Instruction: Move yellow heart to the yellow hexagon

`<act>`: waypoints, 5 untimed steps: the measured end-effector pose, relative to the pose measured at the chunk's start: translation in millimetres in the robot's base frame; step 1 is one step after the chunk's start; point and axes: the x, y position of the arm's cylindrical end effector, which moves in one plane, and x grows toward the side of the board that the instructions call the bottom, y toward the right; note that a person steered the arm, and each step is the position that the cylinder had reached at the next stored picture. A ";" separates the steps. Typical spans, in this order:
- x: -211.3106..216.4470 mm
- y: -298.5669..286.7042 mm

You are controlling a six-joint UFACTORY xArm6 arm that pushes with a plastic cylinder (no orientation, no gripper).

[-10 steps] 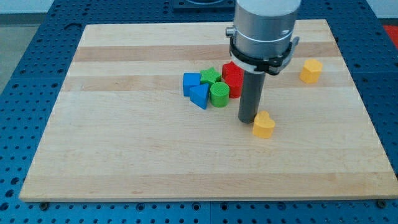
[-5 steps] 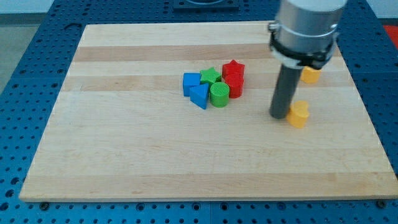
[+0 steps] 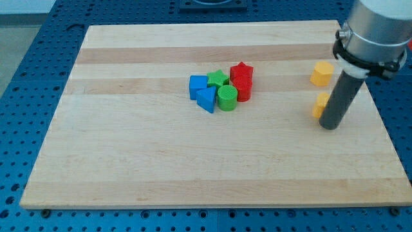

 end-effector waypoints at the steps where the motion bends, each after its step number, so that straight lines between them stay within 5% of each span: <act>1: -3.0 0.0; 5: -15.3 32.4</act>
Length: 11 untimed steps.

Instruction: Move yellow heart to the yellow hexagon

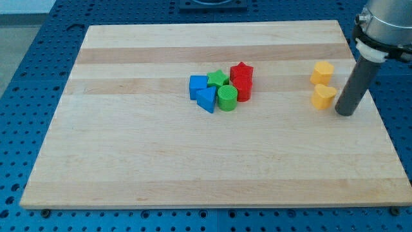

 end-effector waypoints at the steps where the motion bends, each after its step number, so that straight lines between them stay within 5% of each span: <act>1: 25.2 -35.0; 3: 14.0 -80.1; 6: -21.1 4.4; 8: 9.0 -45.0; 9: -9.9 -62.4; 11: -22.6 -12.7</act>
